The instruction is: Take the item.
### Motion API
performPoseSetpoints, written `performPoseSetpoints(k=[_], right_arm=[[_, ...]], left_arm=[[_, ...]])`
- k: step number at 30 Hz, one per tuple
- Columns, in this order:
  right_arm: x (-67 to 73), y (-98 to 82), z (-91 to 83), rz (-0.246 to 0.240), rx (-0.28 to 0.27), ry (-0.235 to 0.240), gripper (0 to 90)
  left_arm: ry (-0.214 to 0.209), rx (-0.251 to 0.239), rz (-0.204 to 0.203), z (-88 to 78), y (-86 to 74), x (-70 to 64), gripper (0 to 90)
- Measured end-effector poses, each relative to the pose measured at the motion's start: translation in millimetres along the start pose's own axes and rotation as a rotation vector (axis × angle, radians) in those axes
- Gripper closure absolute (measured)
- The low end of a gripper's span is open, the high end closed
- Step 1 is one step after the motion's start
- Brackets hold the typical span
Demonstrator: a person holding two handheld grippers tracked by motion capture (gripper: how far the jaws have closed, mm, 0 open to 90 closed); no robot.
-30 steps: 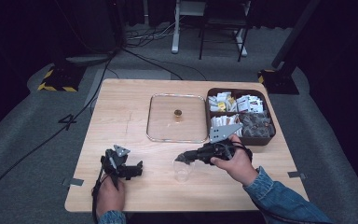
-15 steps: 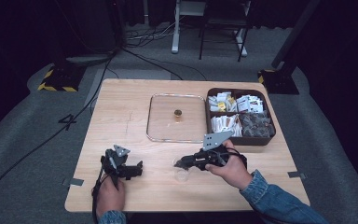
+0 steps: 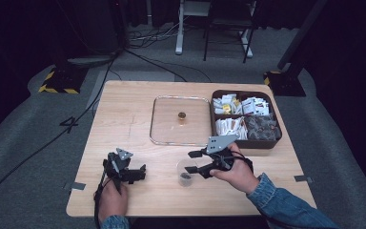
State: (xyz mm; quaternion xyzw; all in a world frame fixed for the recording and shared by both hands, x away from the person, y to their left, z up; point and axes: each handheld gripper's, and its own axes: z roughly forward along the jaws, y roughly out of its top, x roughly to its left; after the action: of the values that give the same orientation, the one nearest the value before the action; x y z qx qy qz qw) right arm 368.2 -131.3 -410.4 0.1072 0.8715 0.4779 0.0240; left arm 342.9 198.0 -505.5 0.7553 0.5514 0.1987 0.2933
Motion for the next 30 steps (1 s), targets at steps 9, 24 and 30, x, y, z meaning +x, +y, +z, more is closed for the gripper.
performPoseSetpoints(k=[9, 24, 30], right_arm=[[-4.6, 9.2, -39.7, 0.006, -0.04, -0.033, 34.0], [-15.3, -17.5, -102.1, 0.013, 0.028, -0.116, 32.2], [-14.9, -26.8, -118.5, 0.031, 0.023, -0.168, 28.8]], left_arm=[[-0.001, 0.0, -0.001, 0.0, 0.0, 0.0, 0.0], [-0.001, 0.0, -0.002, 0.0, 0.0, -0.2, 0.0], [0.0, 0.001, 0.0, 0.0, 0.0, -0.1, 0.0]])
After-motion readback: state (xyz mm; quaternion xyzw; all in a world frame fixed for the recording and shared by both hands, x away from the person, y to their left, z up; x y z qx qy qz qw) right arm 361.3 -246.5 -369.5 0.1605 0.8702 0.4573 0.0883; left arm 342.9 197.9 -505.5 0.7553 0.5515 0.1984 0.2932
